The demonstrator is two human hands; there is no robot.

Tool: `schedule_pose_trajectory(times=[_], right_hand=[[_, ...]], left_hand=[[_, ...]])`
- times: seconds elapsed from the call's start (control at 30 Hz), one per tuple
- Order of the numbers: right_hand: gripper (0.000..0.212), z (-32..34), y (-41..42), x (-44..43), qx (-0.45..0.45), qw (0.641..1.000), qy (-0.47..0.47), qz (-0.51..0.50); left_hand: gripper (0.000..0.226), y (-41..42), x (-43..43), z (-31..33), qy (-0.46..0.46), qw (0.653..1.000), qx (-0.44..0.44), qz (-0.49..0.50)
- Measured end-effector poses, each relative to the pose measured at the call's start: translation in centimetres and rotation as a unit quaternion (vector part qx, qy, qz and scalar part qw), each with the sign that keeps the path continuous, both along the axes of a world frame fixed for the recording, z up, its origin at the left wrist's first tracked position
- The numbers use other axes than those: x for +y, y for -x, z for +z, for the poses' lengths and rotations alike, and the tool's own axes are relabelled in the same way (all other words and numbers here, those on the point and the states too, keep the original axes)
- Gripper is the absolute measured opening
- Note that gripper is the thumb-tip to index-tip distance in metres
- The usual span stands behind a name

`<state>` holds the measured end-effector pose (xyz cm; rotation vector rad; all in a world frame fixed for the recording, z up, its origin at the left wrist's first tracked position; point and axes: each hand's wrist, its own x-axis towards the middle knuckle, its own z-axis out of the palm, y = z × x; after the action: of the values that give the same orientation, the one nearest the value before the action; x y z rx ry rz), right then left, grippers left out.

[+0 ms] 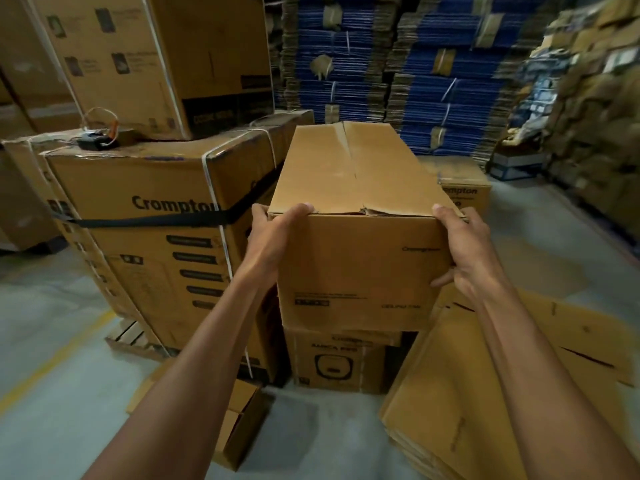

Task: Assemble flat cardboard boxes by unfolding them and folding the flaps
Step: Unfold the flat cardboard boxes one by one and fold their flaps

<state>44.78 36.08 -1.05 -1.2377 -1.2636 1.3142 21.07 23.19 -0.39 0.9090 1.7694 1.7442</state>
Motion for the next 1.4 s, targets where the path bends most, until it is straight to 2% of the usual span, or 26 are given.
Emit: schedule_pose_trajectory(times=[0.13,0.27,0.4,0.5,0.7,1.07,1.17,1.23,1.27,1.33,1.37,1.4], right_hand=[[0.044,-0.4,3.0,6.2,0.001,1.000,-0.002,-0.013],[0.033,0.3,6.4,11.9,-0.009,1.000,0.004,-0.020],[0.043,0.6,9.4,16.7,-0.017,0.999,-0.003,-0.027],[0.047,0.3,11.1,19.3,-0.024,0.999,-0.001,-0.034],[0.049,-0.8,14.2,23.2,-0.034,0.998,0.016,-0.044],[0.044,-1.1,18.8,24.5,-0.040,0.995,0.011,-0.094],[0.059,-2.1,19.6,24.1,-0.016,0.994,0.003,-0.109],[0.066,-4.0,20.0,23.5,0.019,0.990,-0.008,-0.136],[0.064,-5.6,20.5,23.0,0.054,0.983,-0.012,-0.177],[0.048,-9.5,21.7,21.4,0.151,0.946,-0.010,-0.286],[0.036,-11.3,22.4,20.4,0.191,0.930,0.013,-0.313],[0.035,-13.1,23.3,19.5,0.226,0.923,0.060,-0.305]], left_hand=[[0.082,3.9,7.8,-0.2,0.015,1.000,0.000,-0.013],[0.080,7.6,14.7,0.1,0.029,0.999,0.002,-0.016],[0.077,10.8,20.1,0.5,0.030,0.999,-0.002,-0.027],[0.085,12.6,23.1,0.3,0.037,0.999,-0.001,-0.030],[0.063,15.6,27.4,-1.3,0.060,0.997,-0.017,-0.045],[0.067,20.4,30.5,-2.0,0.055,0.993,-0.040,-0.092],[0.070,21.0,30.8,-1.9,0.077,0.993,-0.028,-0.086],[0.067,20.9,30.7,-1.6,0.048,0.996,0.050,-0.049],[0.066,20.7,30.7,-1.3,0.016,0.990,0.136,-0.026],[0.065,20.0,30.8,-0.3,-0.064,0.936,0.346,-0.011],[0.063,19.4,30.9,0.4,-0.091,0.899,0.427,-0.037],[0.062,18.6,31.1,0.8,-0.091,0.867,0.483,-0.084]])
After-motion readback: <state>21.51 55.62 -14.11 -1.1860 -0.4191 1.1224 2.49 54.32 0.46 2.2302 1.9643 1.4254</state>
